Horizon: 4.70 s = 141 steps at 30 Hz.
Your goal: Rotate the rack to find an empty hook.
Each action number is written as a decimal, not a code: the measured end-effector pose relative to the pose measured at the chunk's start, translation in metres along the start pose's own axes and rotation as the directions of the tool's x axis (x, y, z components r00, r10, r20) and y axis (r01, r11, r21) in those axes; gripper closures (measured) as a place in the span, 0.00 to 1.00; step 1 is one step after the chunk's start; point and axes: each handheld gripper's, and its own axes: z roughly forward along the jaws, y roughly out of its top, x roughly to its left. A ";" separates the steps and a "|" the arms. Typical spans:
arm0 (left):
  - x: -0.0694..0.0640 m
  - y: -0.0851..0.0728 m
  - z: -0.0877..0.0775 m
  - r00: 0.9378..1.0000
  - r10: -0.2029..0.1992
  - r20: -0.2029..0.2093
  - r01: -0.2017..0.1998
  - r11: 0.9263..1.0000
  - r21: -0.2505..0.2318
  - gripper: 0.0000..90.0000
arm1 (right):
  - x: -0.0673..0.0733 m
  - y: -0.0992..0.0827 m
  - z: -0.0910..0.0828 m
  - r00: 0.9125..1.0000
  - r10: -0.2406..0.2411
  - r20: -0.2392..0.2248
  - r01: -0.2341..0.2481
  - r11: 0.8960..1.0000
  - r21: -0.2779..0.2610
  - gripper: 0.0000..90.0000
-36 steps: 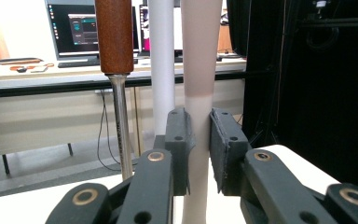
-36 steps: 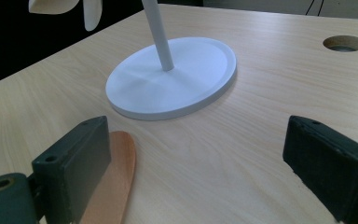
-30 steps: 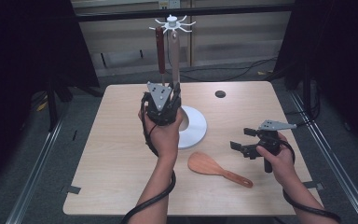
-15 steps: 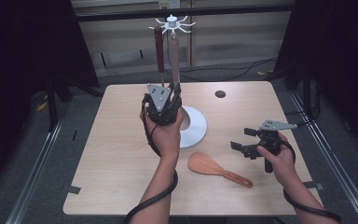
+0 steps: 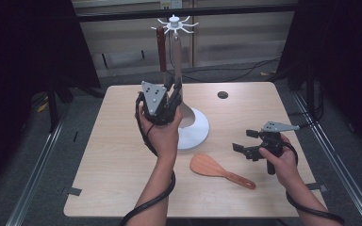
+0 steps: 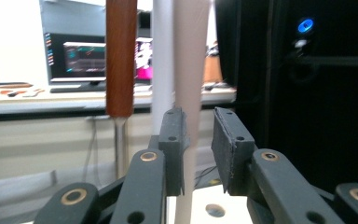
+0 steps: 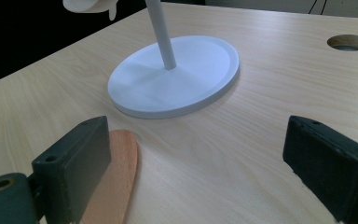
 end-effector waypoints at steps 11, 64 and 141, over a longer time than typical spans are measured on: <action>-0.003 0.022 0.001 0.998 -0.010 0.063 0.017 0.993 -0.115 0.94 | 0.000 0.000 0.000 1.000 -0.001 0.002 0.001 1.000 0.000 0.08; 0.016 0.067 0.037 0.998 -0.042 0.047 0.050 0.984 -0.171 1.00 | -0.004 -0.002 -0.001 1.000 0.001 0.003 -0.001 1.000 0.003 0.08; 0.038 -0.037 -0.024 0.995 -0.069 0.071 0.073 0.996 -0.060 0.51 | 0.002 -0.004 0.005 1.000 -0.031 0.001 0.031 0.999 0.036 0.08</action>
